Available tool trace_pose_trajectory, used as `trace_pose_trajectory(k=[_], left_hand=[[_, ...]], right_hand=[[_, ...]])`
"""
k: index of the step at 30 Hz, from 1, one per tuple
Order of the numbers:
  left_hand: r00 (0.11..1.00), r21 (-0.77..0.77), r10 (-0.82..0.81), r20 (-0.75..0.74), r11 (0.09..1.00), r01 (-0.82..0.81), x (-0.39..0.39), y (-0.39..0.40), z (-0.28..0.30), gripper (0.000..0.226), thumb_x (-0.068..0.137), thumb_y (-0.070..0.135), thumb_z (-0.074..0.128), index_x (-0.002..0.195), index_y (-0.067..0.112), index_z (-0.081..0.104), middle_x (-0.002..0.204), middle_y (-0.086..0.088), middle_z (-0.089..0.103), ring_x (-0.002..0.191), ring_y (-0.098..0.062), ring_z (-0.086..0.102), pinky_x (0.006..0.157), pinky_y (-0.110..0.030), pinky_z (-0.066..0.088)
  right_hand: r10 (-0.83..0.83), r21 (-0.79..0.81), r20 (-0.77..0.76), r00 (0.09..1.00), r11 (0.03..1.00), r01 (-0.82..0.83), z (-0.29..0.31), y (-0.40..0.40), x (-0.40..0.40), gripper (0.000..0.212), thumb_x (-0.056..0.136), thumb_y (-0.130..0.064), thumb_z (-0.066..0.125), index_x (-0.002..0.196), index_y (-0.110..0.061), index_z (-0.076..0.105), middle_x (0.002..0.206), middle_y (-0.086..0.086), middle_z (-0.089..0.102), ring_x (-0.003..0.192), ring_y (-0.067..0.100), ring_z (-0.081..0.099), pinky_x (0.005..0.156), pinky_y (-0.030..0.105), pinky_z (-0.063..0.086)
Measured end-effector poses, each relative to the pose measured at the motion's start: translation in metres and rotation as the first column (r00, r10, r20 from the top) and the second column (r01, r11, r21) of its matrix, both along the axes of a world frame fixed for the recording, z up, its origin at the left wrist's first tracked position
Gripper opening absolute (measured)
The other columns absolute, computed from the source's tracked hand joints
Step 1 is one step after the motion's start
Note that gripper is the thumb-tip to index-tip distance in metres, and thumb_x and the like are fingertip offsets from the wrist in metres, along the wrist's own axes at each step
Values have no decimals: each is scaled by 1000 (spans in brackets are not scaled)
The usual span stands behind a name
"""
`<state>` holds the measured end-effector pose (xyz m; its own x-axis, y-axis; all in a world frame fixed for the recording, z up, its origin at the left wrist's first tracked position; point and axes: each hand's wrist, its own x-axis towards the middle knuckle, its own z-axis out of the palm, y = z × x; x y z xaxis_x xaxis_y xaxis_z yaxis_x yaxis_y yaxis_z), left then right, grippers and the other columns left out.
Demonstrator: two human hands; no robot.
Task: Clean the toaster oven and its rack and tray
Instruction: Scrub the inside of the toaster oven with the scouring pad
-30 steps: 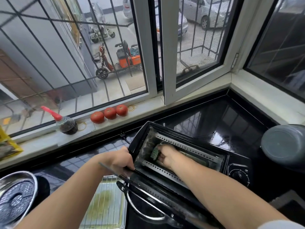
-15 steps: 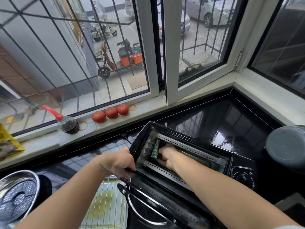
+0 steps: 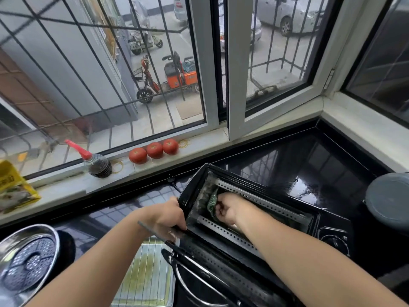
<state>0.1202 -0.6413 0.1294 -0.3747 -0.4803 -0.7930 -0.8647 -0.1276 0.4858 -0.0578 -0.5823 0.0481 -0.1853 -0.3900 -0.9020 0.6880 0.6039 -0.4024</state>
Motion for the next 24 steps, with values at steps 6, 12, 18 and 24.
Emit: trace_pose_trajectory(k=[6, 12, 18, 24], left_hand=[[999, -20, -50, 10, 999, 50, 1, 1, 7, 42, 84, -14, 63, 119, 6, 51, 123, -18, 51, 95, -33, 66, 72, -37, 58], [1000, 27, 3, -12, 1000, -3, 2, 6, 16, 49, 86, -16, 56, 125, 6, 36, 115, -22, 48, 67, -22, 64, 58, -35, 51], [996, 90, 61, -66, 994, -55, 5, 1, 12, 58, 86, -18, 52, 130, 14, 34, 107, -26, 55, 68, -25, 63, 53, -35, 51], [998, 35, 21, -62, 999, -19, 4, 4, 14, 50, 89, -15, 54, 127, 12, 35, 107, -19, 57, 75, -23, 66, 58, -32, 56]], right_hand=[[208, -25, -69, 976, 977, -210, 16, 3, 3, 20, 101, -14, 44, 83, -14, 55, 78, 0, 57, 68, 12, 51, 61, 25, 43], [170, 2, -222, 960, 985, -174, -8, 2, 9, 34, 107, -14, 29, 134, -2, 47, 78, 8, 46, 73, 18, 51, 65, 25, 46], [309, 60, -289, 906, 951, -304, -20, 9, 12, 18, 98, 0, 40, 96, -7, 57, 77, 6, 52, 60, 15, 44, 42, 23, 38], [444, 60, -511, 736, 872, -485, 12, 13, 17, 37, 99, -9, 41, 133, -1, 53, 127, 17, 59, 114, 30, 57, 87, 31, 46]])
